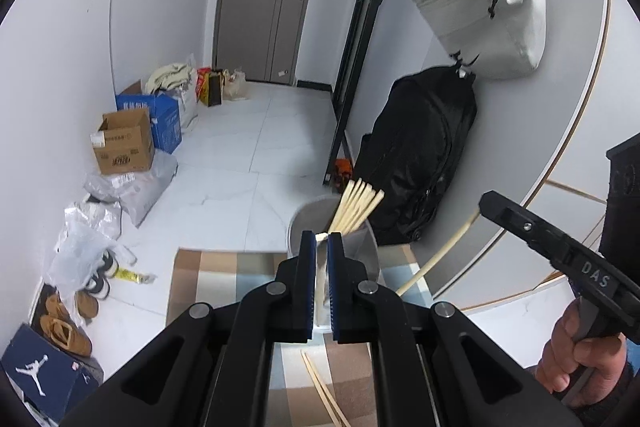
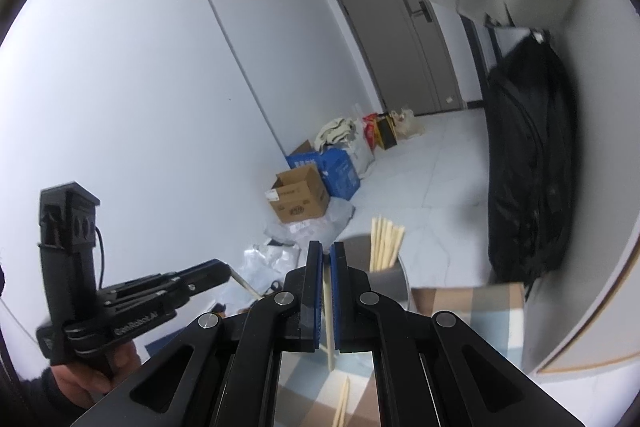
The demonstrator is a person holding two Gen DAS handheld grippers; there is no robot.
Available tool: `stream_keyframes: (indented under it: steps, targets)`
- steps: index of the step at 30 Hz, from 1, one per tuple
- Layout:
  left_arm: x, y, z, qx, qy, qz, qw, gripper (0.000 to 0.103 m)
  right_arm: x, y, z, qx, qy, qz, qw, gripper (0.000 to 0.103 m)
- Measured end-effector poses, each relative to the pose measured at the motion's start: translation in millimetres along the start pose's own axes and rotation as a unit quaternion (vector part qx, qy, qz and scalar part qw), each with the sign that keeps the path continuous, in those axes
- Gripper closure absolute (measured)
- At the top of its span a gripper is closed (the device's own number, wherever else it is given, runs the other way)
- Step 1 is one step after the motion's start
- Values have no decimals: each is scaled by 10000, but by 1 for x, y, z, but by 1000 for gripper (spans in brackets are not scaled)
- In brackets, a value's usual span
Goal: Organize utensils
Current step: 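Lift both held chopsticks up over the white utensil holder, then open both grippers to drop the chopsticks into the holder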
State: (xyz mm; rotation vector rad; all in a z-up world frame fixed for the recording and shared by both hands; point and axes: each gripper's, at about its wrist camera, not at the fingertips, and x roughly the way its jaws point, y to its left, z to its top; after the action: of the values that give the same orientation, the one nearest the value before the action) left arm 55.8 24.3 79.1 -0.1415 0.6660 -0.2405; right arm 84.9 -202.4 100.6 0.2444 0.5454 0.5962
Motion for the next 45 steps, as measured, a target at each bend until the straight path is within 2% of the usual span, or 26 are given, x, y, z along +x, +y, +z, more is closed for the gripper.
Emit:
stream_keyframes:
  steps: [7, 14, 22, 33, 45]
  targets:
    - [-11, -6, 35, 141, -243, -151, 9995, 101, 5, 6, 36, -108, -160, 75, 9998, 100]
    - [-14, -10, 61, 313, -422, -217, 9984, 101, 12, 10, 67, -320, -302, -99, 9990, 100]
    - [1, -14, 78, 545, -359, -153, 9977, 101, 29, 13, 92, -395, -414, -216, 9981, 100]
    - [39, 1, 74, 685, 59, -40, 9976, 101, 74, -3, 80, -357, -221, -318, 9986, 100]
    - [69, 3, 64, 938, 633, -223, 9933, 101, 109, -28, 56, -164, 161, -177, 9996, 100]
